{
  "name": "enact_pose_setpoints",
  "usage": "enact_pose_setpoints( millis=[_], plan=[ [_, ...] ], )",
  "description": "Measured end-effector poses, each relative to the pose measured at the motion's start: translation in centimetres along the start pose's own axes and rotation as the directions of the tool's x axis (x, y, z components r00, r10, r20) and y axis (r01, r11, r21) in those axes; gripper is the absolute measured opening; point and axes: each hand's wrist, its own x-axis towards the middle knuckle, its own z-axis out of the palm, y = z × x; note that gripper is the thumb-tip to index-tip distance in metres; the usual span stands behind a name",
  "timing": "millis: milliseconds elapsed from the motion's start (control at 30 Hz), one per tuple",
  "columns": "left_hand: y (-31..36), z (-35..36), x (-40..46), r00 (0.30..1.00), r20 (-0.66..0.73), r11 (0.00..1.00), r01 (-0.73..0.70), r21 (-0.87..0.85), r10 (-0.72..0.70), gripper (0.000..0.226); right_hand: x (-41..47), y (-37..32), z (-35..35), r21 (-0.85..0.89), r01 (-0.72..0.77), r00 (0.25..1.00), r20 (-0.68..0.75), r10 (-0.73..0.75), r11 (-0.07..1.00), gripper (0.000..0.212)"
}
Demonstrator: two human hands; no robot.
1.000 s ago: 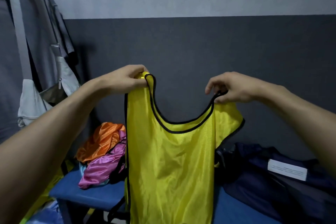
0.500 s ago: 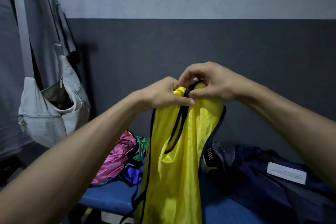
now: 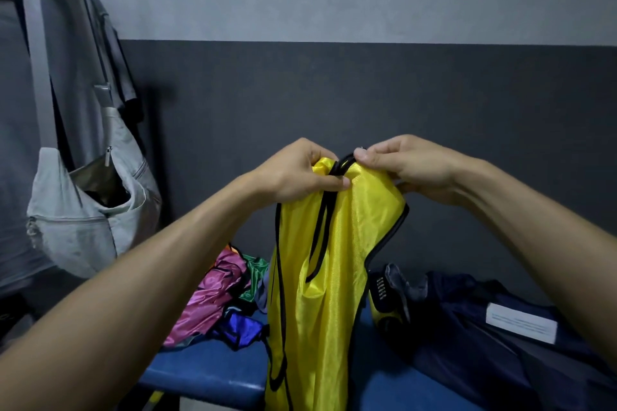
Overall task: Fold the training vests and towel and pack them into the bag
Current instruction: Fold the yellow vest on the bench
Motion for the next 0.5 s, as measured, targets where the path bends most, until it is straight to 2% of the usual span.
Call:
enact_pose_setpoints(
  millis=[100, 200, 300, 367, 433, 500],
  plan=[
    [0.4, 0.0, -0.3, 1.0, -0.002, 1.0, 0.005, -0.011, -0.005, 0.022, 0.5, -0.3, 0.4, 0.011, 0.145, 0.976, -0.166, -0.142, 0.989, 0.028],
    [0.6, -1.3, -0.5, 0.999, 0.039, 0.998, -0.007, 0.063, 0.004, 0.031, 1.2, -0.6, -0.1, -0.249, 0.241, 0.903, -0.297, -0.311, 0.938, 0.028],
    [0.6, -3.8, -1.0, 0.977, 0.196, 0.984, 0.047, 0.171, -0.081, 0.053, 1.4, -1.3, -1.9, -0.526, 0.203, 0.864, -0.301, -0.404, 0.826, 0.03],
    [0.3, -5.1, -1.3, 0.954, 0.258, 0.981, 0.114, 0.16, -0.153, 0.043, 1.3, -1.6, -3.1, -0.589, 0.151, 0.877, -0.291, -0.383, 0.794, 0.034],
    [-0.2, -5.8, -0.9, 0.965, 0.2, 0.983, 0.155, 0.102, -0.173, 0.024, 1.2, -1.8, -4.0, -0.572, 0.126, 0.879, -0.313, -0.359, 0.81, 0.041],
    [-0.8, -6.8, -0.4, 0.986, 0.053, 0.967, 0.143, 0.211, -0.158, 0.031, 0.8, -2.0, -4.7, -0.517, 0.124, 0.874, -0.347, -0.34, 0.847, 0.044]
  ],
)
